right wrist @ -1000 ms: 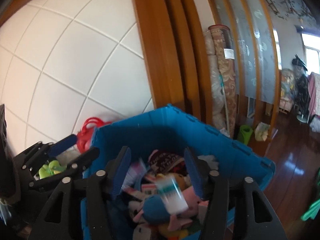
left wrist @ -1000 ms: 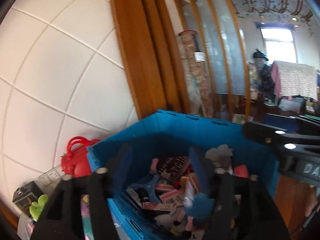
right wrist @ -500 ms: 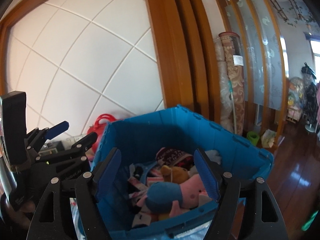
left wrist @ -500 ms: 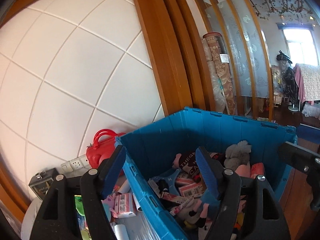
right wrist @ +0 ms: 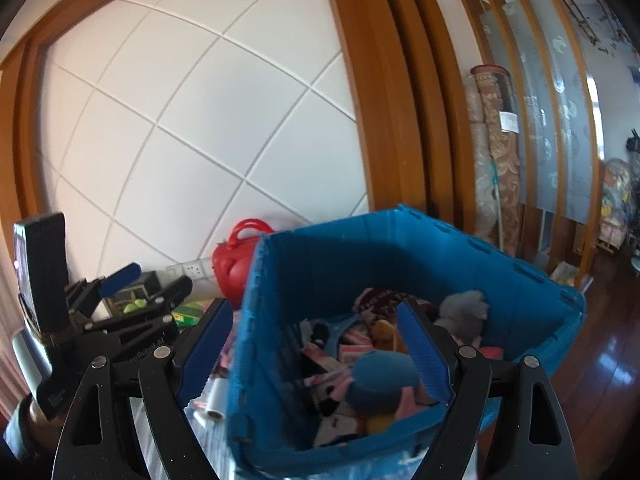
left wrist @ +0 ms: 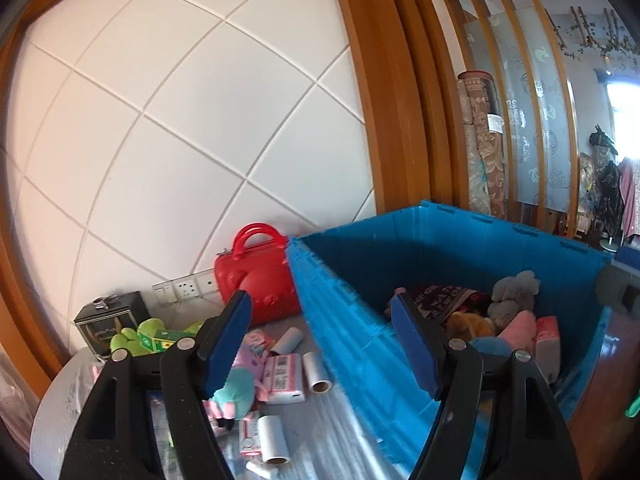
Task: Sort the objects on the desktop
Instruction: 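Return both tools over the table and grasp the white medicine box with the left tool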
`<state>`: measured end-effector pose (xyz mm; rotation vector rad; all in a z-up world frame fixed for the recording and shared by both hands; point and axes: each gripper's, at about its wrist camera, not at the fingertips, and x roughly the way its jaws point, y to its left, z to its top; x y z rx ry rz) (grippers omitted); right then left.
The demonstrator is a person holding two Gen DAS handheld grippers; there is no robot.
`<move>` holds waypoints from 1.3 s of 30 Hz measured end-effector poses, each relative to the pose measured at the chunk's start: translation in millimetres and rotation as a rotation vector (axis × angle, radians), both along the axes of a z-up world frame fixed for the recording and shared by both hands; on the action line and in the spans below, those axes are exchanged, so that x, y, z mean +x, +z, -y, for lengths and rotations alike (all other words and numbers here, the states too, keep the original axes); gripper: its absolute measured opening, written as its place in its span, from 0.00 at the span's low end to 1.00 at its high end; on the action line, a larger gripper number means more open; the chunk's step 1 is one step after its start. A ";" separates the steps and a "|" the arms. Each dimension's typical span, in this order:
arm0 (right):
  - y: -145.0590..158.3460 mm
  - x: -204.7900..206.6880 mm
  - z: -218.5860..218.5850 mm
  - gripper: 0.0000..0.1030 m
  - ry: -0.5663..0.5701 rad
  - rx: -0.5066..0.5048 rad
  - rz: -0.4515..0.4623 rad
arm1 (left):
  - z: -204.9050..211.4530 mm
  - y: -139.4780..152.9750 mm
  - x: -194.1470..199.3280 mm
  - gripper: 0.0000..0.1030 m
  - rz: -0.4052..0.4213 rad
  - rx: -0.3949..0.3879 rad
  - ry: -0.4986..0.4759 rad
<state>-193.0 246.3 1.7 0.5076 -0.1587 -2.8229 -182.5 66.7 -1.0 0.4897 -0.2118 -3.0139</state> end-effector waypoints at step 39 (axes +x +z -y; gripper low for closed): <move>-168.7 -103.7 601.6 0.90 0.883 0.451 0.277 | 597.7 -275.3 193.9 0.70 0.552 0.200 0.738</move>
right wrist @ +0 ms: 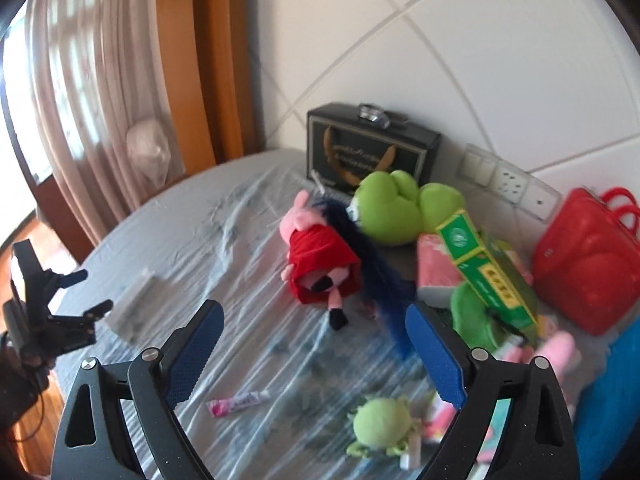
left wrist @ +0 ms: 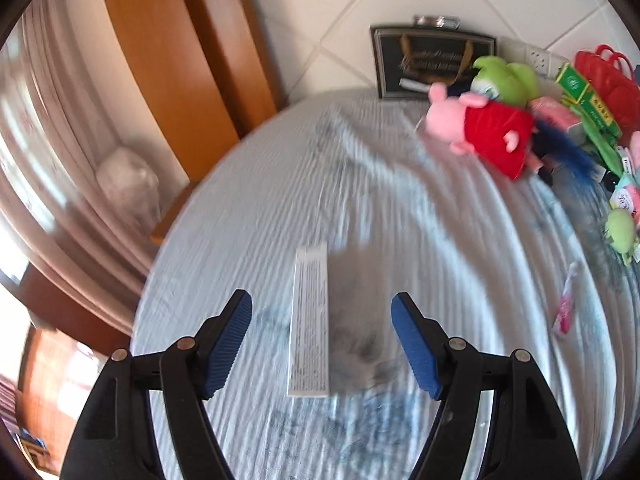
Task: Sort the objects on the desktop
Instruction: 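Return both tools over the table and grasp the white medicine box with the left tool, then hold the white box in the left tool while the right tool grasps the pink pig plush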
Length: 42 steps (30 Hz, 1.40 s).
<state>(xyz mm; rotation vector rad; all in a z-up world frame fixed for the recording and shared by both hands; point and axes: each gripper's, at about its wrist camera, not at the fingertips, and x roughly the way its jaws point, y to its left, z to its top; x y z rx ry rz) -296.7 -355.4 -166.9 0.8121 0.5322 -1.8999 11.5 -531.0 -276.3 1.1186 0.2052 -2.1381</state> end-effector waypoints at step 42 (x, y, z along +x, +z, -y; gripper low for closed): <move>-107.8 -63.5 91.9 0.64 0.087 -0.032 0.692 | 23.6 -21.2 -5.1 0.31 -0.056 0.070 -0.070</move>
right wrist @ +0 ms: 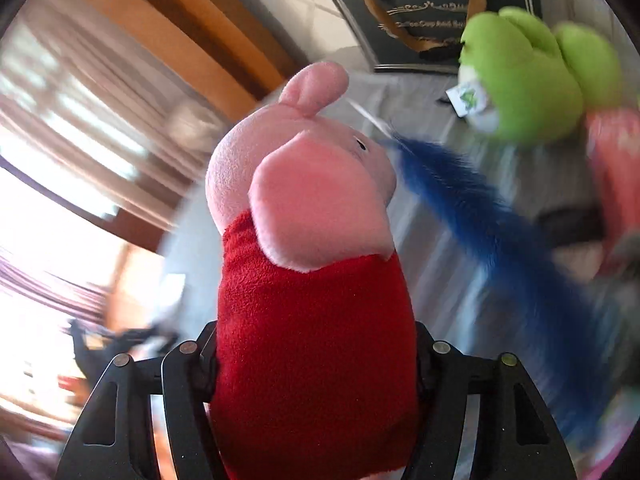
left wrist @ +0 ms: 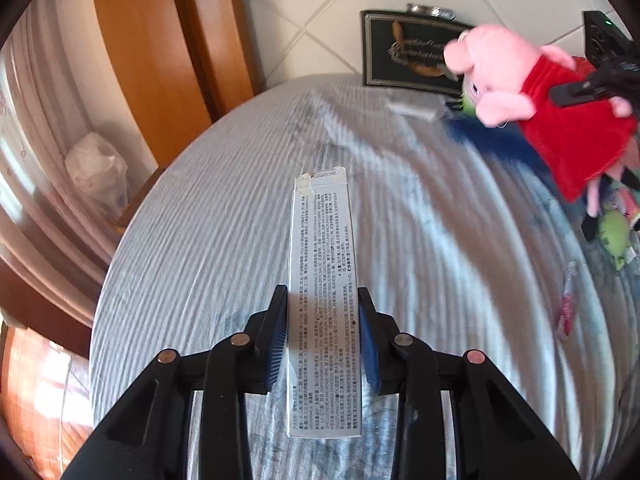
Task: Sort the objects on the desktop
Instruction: 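Hold the white box in the left tool while the right tool grasps the pink pig plush, then carry the white box and pig plush to the blue bin and release them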
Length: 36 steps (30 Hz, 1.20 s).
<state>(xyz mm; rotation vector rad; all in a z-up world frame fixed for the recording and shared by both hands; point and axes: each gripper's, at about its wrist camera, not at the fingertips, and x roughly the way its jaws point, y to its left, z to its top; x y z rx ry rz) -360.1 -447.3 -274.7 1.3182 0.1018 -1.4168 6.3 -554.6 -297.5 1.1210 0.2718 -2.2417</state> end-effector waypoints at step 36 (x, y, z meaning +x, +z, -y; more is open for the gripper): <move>310.2 164.0 -738.4 0.69 -1.157 -0.207 -0.635 | -634.8 316.8 -236.9 0.31 -0.521 -0.138 -1.219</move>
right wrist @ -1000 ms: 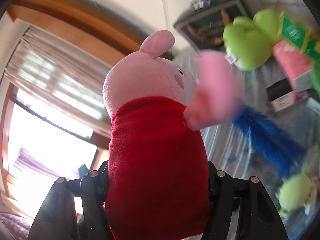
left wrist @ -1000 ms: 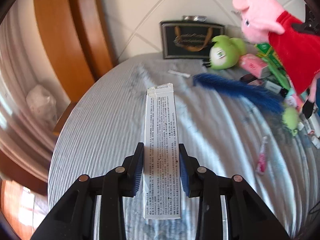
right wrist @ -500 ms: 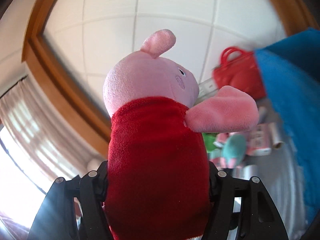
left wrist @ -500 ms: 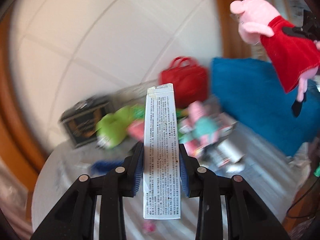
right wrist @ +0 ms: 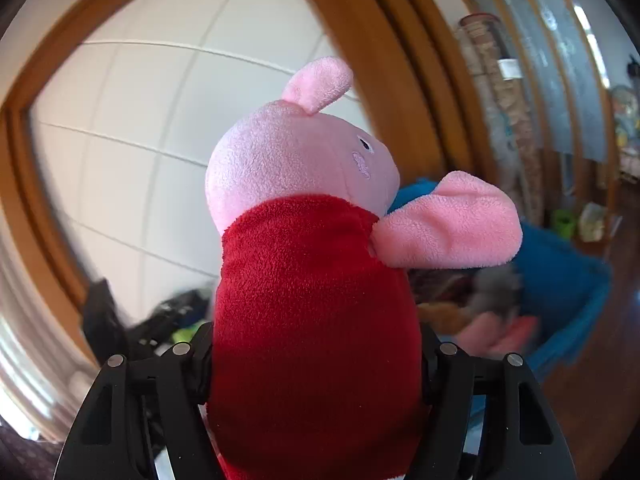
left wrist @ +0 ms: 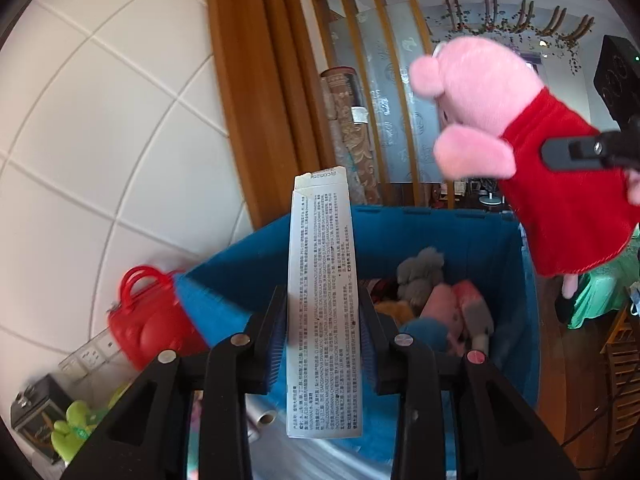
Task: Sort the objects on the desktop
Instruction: 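Carry the white box and pig plush to the blue bin and release them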
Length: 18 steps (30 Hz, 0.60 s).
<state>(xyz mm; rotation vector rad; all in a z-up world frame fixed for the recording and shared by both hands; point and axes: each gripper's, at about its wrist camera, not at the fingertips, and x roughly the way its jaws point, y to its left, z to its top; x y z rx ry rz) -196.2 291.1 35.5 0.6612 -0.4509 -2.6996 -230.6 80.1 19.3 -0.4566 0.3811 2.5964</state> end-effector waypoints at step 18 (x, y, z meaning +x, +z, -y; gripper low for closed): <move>10.4 -116.1 -63.0 0.88 0.079 -0.123 0.090 | -74.1 41.3 -86.9 0.59 0.002 -0.007 0.307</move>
